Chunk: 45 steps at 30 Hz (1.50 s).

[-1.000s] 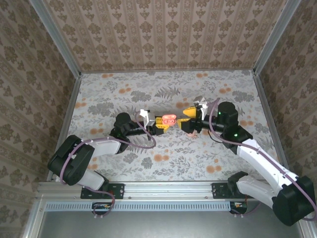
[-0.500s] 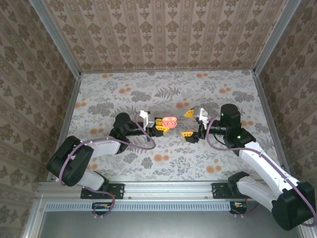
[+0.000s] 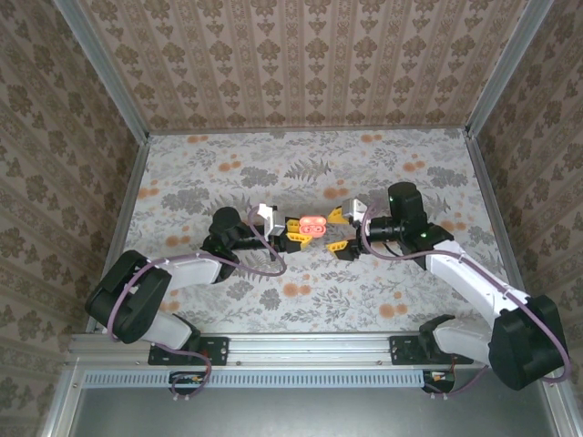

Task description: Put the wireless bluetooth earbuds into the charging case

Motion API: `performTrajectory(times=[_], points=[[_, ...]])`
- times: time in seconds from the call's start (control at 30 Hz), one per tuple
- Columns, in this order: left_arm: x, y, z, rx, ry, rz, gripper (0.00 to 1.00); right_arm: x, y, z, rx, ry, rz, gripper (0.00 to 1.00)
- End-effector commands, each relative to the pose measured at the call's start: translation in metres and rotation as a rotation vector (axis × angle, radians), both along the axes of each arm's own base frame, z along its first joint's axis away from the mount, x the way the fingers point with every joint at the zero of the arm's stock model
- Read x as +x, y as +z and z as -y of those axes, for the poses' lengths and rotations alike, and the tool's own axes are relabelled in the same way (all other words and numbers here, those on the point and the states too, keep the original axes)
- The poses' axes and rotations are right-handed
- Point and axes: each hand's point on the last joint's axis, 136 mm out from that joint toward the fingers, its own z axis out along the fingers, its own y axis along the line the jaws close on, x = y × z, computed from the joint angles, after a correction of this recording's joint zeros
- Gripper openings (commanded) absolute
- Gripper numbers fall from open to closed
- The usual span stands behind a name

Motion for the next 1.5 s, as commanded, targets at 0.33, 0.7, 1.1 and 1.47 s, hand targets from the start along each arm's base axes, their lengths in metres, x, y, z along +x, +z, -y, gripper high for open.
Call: performTrajectory(times=[0.33, 0.7, 1.1, 1.47], points=[[-0.007, 0.010, 0.000, -0.016, -0.021, 0.052, 0.10, -0.004, 0.021, -0.025, 0.062, 0.155, 0.098, 0.64], [-0.003, 0.009, 0.001, -0.011, -0.004, 0.046, 0.10, -0.010, 0.026, -0.024, 0.071, 0.172, 0.152, 0.55], [-0.002, 0.007, 0.001, -0.005, 0.003, 0.041, 0.10, -0.031, 0.030, -0.011, 0.056, 0.150, 0.224, 0.51], [-0.005, 0.010, 0.001, -0.012, -0.013, 0.049, 0.10, -0.012, 0.030, 0.007, 0.029, 0.011, 0.235, 0.49]])
